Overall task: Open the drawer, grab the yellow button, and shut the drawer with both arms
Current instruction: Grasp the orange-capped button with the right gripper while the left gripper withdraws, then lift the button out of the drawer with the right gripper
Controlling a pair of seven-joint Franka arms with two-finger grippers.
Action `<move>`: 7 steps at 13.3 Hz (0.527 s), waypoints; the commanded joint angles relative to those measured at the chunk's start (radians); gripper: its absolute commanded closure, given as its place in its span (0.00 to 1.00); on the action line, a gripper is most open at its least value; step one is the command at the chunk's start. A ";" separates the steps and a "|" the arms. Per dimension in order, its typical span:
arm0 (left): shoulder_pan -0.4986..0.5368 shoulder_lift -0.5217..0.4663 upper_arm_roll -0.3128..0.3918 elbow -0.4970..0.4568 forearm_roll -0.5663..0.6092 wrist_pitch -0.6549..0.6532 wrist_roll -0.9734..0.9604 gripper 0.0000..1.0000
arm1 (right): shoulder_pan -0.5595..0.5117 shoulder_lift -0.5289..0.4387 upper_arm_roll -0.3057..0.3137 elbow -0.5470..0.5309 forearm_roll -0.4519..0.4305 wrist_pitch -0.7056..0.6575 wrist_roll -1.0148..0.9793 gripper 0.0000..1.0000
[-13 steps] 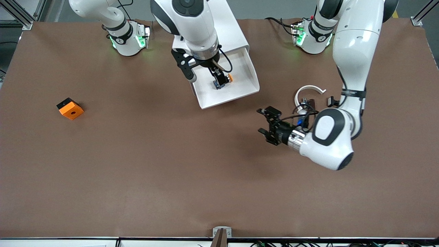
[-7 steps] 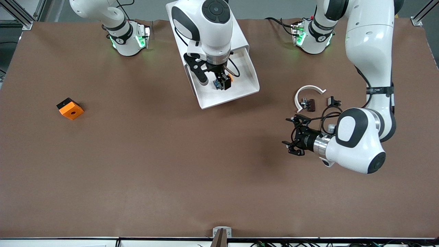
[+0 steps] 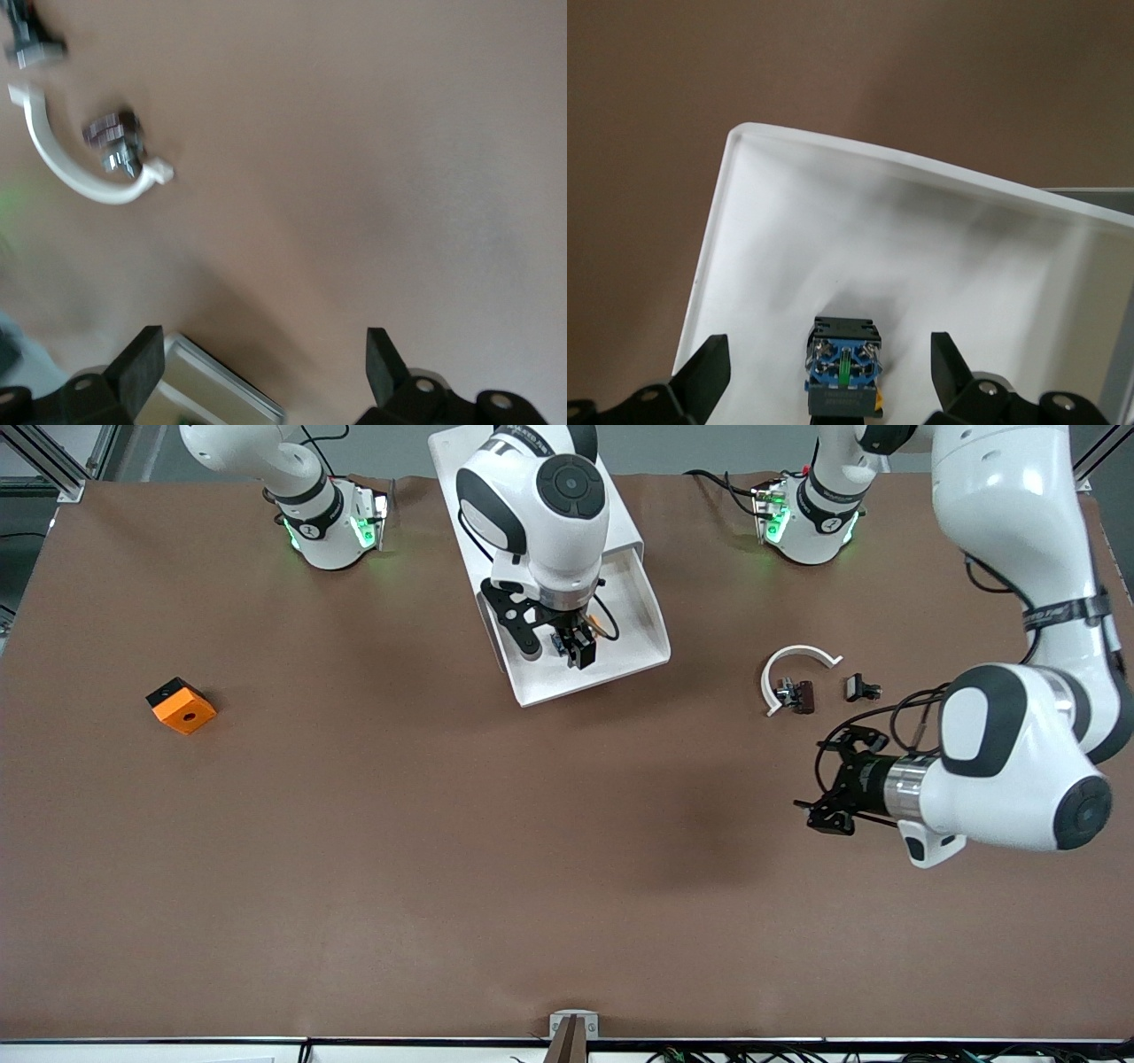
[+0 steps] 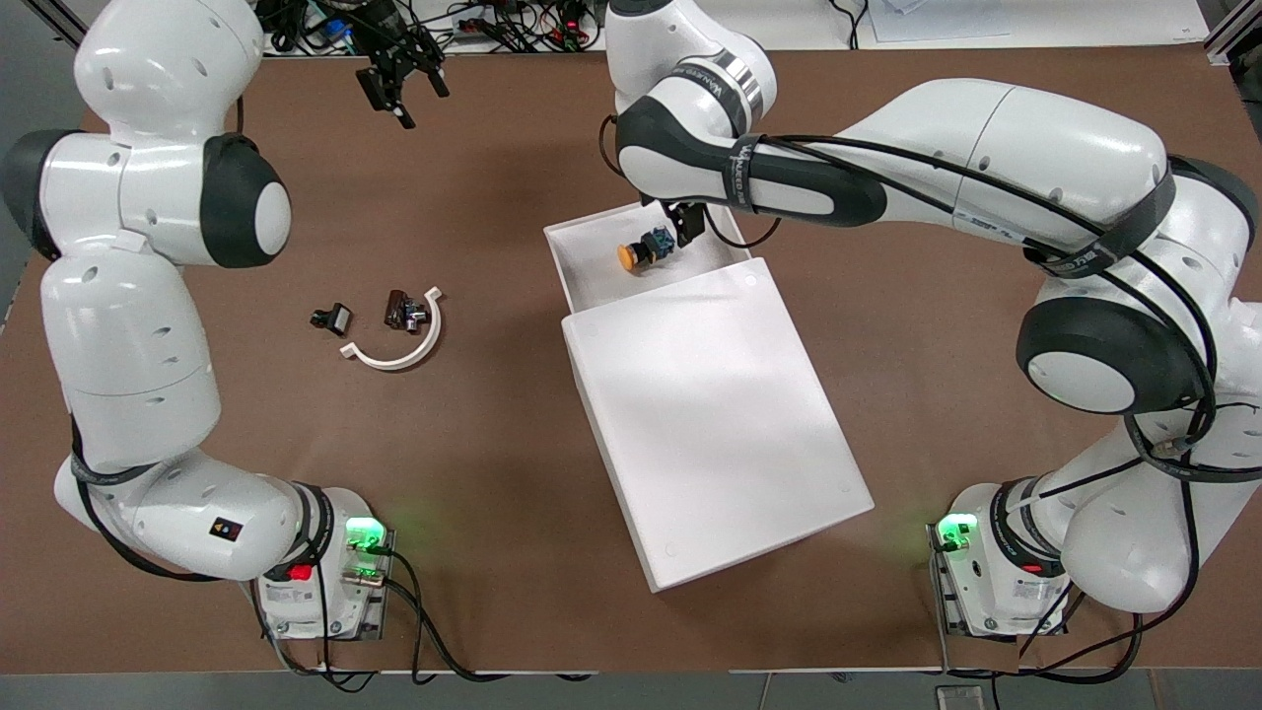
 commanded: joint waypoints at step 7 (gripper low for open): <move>-0.039 -0.139 -0.023 -0.038 0.266 0.007 0.503 0.00 | 0.013 0.039 -0.005 0.016 -0.007 0.000 0.011 0.00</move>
